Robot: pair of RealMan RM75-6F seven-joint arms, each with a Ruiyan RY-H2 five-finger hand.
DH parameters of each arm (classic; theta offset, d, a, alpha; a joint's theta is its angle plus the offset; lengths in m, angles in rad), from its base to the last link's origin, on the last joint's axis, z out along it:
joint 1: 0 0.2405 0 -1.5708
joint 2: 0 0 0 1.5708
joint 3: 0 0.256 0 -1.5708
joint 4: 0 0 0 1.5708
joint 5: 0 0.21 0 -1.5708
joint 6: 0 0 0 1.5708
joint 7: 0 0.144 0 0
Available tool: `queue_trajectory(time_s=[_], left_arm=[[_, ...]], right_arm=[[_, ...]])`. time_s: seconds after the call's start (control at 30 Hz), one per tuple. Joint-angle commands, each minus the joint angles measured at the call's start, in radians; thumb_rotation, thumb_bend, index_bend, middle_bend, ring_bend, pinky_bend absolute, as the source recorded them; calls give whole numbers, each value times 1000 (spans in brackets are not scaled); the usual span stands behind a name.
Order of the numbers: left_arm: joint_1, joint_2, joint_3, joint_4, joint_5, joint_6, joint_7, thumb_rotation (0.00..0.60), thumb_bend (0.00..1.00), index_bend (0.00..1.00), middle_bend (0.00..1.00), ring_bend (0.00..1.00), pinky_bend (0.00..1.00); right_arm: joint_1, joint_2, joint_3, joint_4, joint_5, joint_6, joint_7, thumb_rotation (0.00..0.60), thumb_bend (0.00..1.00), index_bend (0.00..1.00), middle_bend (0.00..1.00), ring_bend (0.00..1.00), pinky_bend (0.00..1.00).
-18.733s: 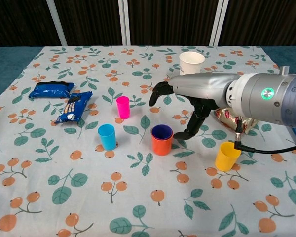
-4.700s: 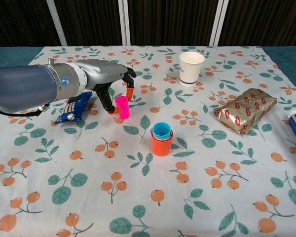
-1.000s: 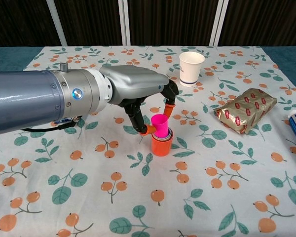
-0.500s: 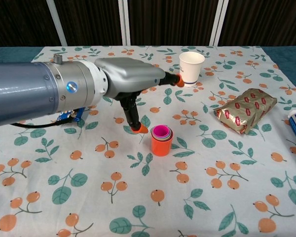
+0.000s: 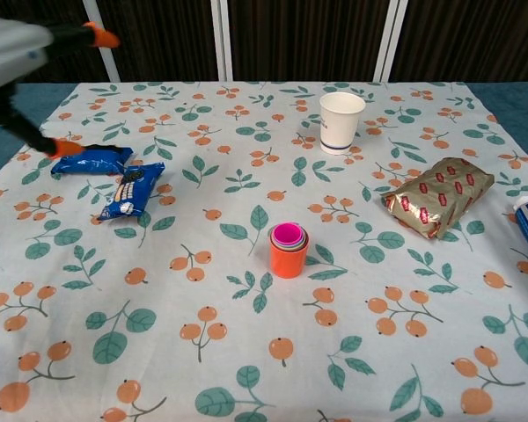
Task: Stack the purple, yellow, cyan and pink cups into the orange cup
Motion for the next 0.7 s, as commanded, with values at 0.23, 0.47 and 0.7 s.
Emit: queue_trajectory(time_s=[0.23, 0.47, 0.7], left_arm=[[350, 53, 116, 282, 107, 177, -418, 600, 164, 102, 27, 0, 0], [409, 67, 69, 306, 115, 182, -489, 600, 162, 102, 30, 0, 0], [451, 105, 21, 278, 132, 169, -525, 600, 162, 102, 32, 0, 0]], right_arm=[[51, 52, -47, 60, -103, -57, 89, 600, 356, 24, 0, 0, 92], [40, 54, -44, 52, -106, -25, 90, 600, 357, 21, 0, 0, 92], [8, 31, -19, 30, -66, 36, 30, 600, 356, 21, 0, 0, 92]])
